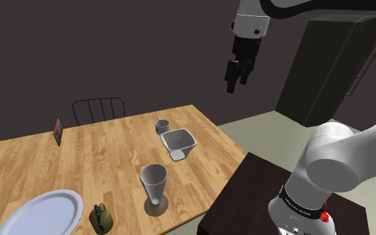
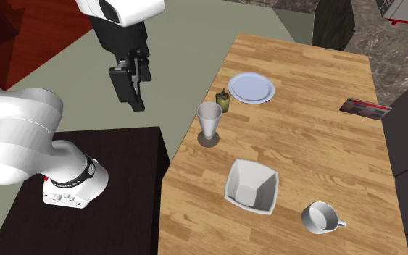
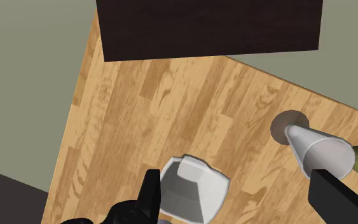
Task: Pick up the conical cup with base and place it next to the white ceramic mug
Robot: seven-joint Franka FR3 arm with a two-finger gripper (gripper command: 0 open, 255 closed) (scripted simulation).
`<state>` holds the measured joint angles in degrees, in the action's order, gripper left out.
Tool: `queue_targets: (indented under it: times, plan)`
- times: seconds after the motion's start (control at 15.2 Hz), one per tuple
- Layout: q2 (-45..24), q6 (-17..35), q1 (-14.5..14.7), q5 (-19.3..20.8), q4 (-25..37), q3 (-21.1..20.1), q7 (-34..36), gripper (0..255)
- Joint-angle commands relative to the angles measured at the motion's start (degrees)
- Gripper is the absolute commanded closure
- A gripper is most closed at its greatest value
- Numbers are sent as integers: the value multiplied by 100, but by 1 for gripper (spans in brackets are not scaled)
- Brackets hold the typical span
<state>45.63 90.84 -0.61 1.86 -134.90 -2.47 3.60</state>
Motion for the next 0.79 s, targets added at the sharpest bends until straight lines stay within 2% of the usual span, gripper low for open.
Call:
queue_targets:
  times: [0.0,0.73]
  plan:
    - [0,0,0,0,0,0,0,0]
    - [-1084,2098,243,-647,-1027,-399,567,0]
